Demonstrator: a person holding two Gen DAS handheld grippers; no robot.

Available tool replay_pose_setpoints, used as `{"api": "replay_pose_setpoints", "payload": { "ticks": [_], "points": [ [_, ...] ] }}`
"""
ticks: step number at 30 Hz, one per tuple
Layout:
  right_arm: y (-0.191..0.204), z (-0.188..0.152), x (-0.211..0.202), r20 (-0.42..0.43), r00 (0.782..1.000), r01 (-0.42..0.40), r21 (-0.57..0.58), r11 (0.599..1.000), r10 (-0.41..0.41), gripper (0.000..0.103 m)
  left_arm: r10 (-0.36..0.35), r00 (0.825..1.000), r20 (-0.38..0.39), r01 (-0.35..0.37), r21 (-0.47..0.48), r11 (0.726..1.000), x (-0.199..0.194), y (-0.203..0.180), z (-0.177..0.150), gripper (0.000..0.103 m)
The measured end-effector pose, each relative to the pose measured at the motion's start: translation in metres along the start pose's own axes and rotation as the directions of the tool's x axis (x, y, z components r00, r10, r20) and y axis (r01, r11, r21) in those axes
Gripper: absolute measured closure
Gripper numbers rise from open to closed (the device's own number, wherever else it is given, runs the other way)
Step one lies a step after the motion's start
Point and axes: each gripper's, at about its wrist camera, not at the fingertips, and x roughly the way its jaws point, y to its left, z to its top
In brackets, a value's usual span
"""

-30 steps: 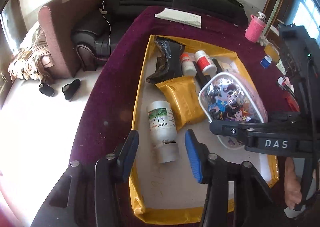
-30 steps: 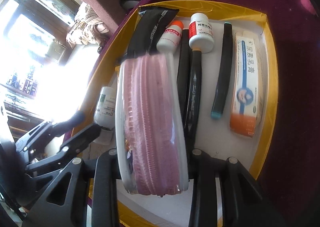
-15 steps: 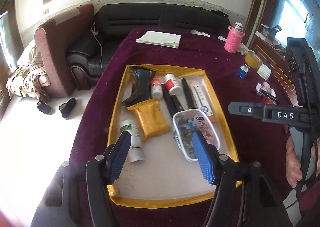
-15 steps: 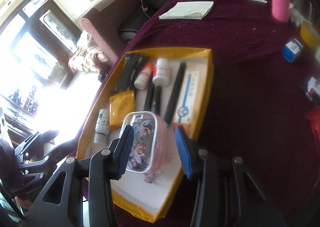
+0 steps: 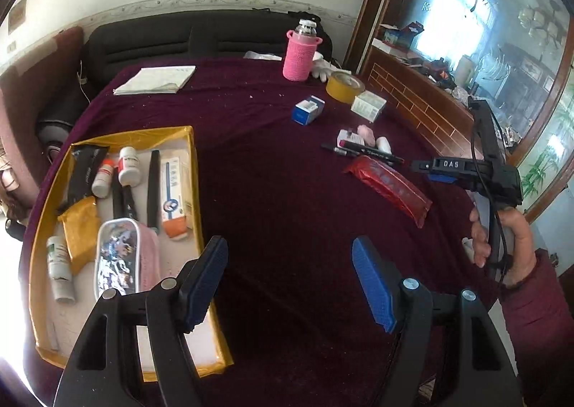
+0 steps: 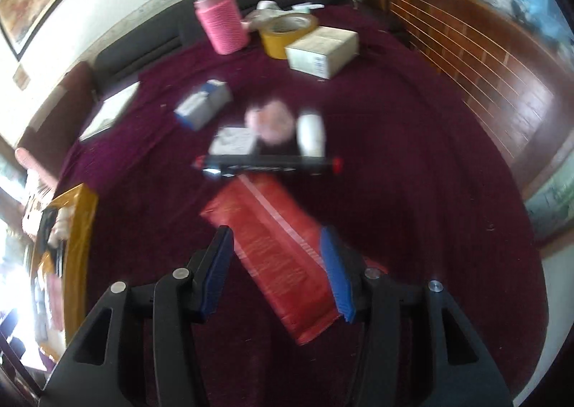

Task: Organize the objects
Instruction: 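Carry the pouch and pill bottle into the tray and open both tools, then grasp the red packet with the right tool while the left tool reaches the red-capped marker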

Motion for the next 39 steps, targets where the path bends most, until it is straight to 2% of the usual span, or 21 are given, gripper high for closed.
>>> {"api": "replay_pose_setpoints", "payload": {
  "ticks": [3,5,7,9,10,12,13,15,19,25,29,31,32,34,35,36,39],
  "points": [
    [-0.025,0.014,0.025,-0.026,1.000,0.015,0.069,0.998,-0.013,0.055,0.043,0.999,-0.033,-0.043,0.001,0.999,0.014,-0.006,-0.002,0.037],
    [-0.022,0.022,0.044,-0.036,0.999,0.039,0.062,0.997,-0.037,0.055,0.080,0.996,-0.027,-0.080,-0.003,0.997,0.015,-0.006,-0.002,0.037],
    [-0.016,0.027,0.060,-0.063,0.998,0.026,0.054,0.998,-0.022,0.055,0.109,0.994,-0.015,-0.110,-0.008,0.994,0.012,-0.003,-0.002,0.037],
    [0.000,0.027,0.073,-0.103,0.994,-0.031,0.027,0.999,0.033,0.055,0.114,0.993,-0.012,-0.114,-0.015,0.993,0.010,0.002,-0.001,0.037],
    [0.012,0.024,0.076,-0.126,0.989,-0.082,0.000,0.997,0.081,0.050,0.113,0.994,-0.012,-0.113,-0.024,0.993,0.009,0.005,-0.001,0.037],
    [0.038,0.015,0.074,-0.143,0.984,-0.118,-0.099,0.988,0.103,0.047,0.112,0.994,-0.015,-0.113,-0.040,0.993,0.009,0.011,0.000,0.037],
    [0.052,0.009,0.073,-0.175,0.975,-0.166,-0.155,0.974,0.138,0.047,0.113,0.993,-0.019,-0.114,-0.048,0.992,0.010,0.014,0.000,0.037],
    [0.063,0.003,0.070,-0.203,0.961,-0.228,-0.180,0.957,0.191,0.047,0.104,0.994,-0.030,-0.106,-0.066,0.992,0.015,0.018,0.000,0.037],
    [0.076,-0.005,0.063,-0.136,0.987,-0.112,-0.237,0.965,0.082,0.047,0.075,0.996,-0.052,-0.079,-0.088,0.993,0.025,0.021,0.000,0.037],
    [0.086,-0.011,0.076,-0.167,0.982,-0.109,-0.148,0.983,0.084,0.045,0.069,0.996,-0.050,-0.072,-0.072,0.995,0.030,0.015,0.001,0.037],
    [0.102,-0.017,0.082,-0.151,0.988,-0.049,-0.154,0.987,0.025,0.026,0.069,0.996,-0.052,-0.073,-0.078,0.994,0.033,0.016,0.003,0.037],
    [0.114,-0.022,0.087,-0.141,0.989,0.025,-0.198,0.980,-0.053,0.026,0.077,0.995,-0.057,-0.081,-0.069,0.994,0.034,0.015,0.004,0.037],
    [0.120,-0.026,0.090,-0.137,0.986,0.061,-0.230,0.971,-0.094,0.029,0.080,0.995,-0.060,-0.084,-0.063,0.994,0.034,0.014,0.006,0.037],
    [0.124,-0.032,0.089,-0.116,0.983,0.102,-0.280,0.955,-0.139,0.042,0.083,0.995,-0.061,-0.085,-0.039,0.996,0.034,0.011,0.012,0.037],
    [0.122,-0.035,0.085,-0.113,0.984,0.097,-0.284,0.954,-0.134,0.050,0.084,0.995,-0.061,-0.086,-0.023,0.996,0.034,0.009,0.015,0.037],
    [0.117,-0.036,0.080,-0.122,0.985,0.082,-0.277,0.957,-0.120,0.055,0.086,0.994,-0.061,-0.086,-0.002,0.996,0.035,0.005,0.021,0.037],
    [0.094,-0.042,0.065,-0.135,0.987,0.056,-0.250,0.967,-0.092,0.057,0.096,0.994,-0.056,-0.092,0.065,0.994,0.040,-0.011,0.038,0.037]
  ]
}}
